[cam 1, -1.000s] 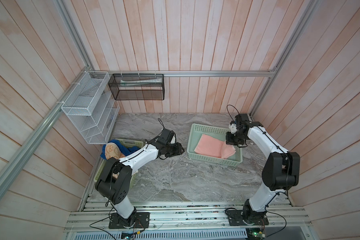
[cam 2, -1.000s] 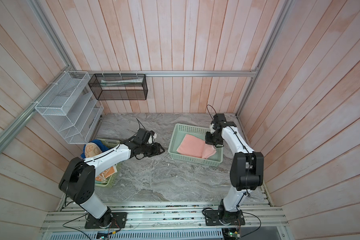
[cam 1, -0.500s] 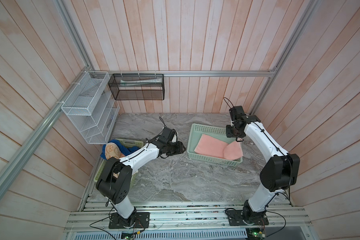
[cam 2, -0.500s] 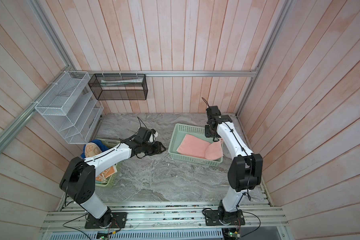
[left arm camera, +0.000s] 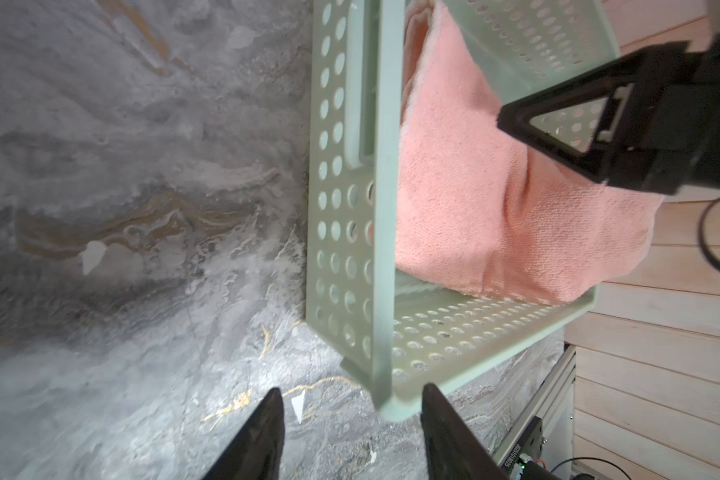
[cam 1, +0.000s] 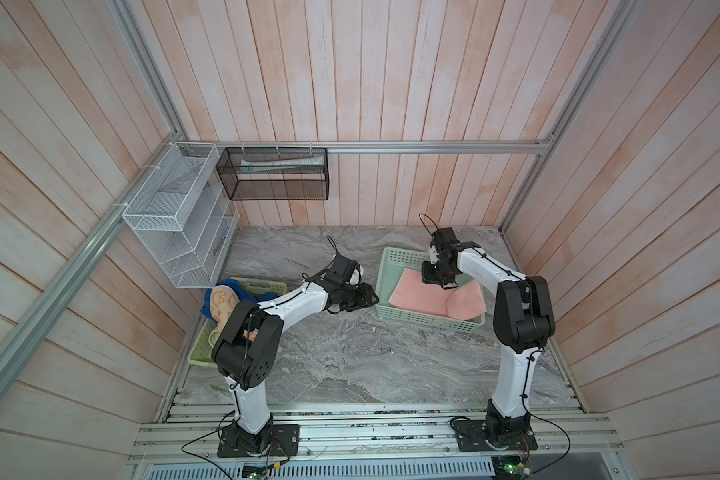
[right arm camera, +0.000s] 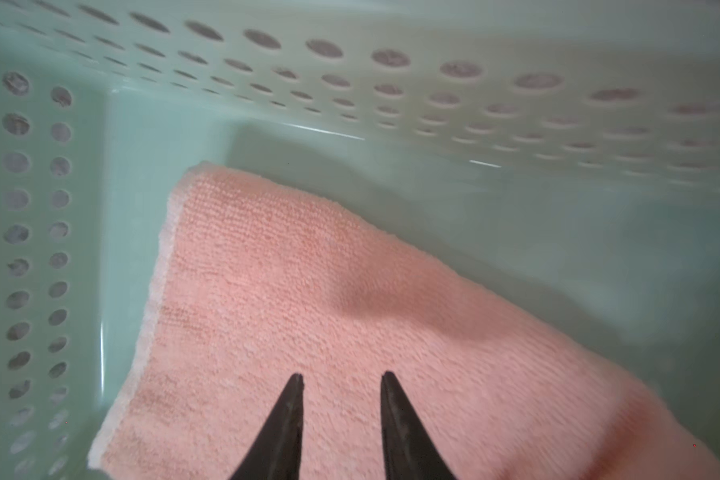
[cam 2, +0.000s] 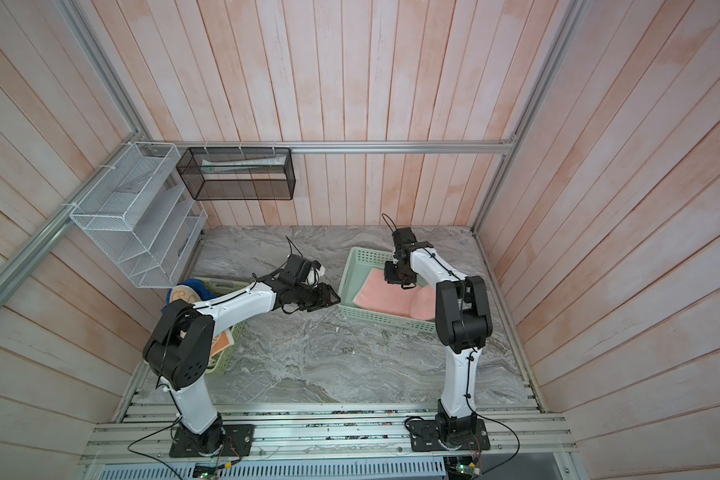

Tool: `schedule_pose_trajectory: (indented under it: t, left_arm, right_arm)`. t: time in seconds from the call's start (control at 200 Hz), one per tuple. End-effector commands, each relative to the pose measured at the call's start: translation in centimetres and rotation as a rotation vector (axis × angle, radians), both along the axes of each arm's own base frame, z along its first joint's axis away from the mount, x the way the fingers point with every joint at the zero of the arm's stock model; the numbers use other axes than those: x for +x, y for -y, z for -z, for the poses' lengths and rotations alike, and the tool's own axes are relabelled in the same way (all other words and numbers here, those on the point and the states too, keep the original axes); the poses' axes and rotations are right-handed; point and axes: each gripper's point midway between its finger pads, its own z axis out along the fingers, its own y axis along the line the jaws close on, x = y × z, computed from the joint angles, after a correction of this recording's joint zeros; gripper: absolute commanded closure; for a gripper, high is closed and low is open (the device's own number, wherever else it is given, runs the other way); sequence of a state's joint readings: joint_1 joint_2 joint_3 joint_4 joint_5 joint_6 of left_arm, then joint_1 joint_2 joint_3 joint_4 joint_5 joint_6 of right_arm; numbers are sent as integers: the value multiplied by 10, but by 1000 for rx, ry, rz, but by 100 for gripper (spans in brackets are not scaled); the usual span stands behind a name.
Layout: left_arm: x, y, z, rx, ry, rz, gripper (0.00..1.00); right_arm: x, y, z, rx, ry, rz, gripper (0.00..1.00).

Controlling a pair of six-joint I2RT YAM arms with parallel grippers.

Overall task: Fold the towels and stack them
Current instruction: 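Open the right gripper and press the pink towel flat in the basket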

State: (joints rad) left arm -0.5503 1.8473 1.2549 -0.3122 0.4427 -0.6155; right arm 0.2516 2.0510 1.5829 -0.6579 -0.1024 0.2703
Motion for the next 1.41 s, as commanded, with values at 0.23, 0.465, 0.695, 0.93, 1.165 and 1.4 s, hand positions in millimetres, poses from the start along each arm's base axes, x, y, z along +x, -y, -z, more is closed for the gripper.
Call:
schedule_pose_trajectory:
  t: [0.23, 0.465, 0.695, 0.93, 1.165, 1.4]
  left_arm:
    - [10, 36, 5, -85, -14, 78, 61]
    - [5, 39, 11, -76, -29, 83, 63]
    - [4, 36, 6, -67, -15, 60, 63]
    - [11, 26, -14, -35, 47, 42, 58]
    - [38, -45, -84, 98, 234, -87, 52]
    - [28, -210, -124, 425, 331, -426, 44]
  right_arm:
    - [-1, -64, 52, 154, -76, -123, 71]
    - [3, -119, 37, 185, -22, -293, 71]
    - [13, -94, -11, 48, 51, -291, 60]
    - [-12, -26, -46, -6, 65, -166, 54]
    - [-51, 37, 13, -4, -61, -15, 64]
    - [-42, 62, 58, -13, -101, 47, 65]
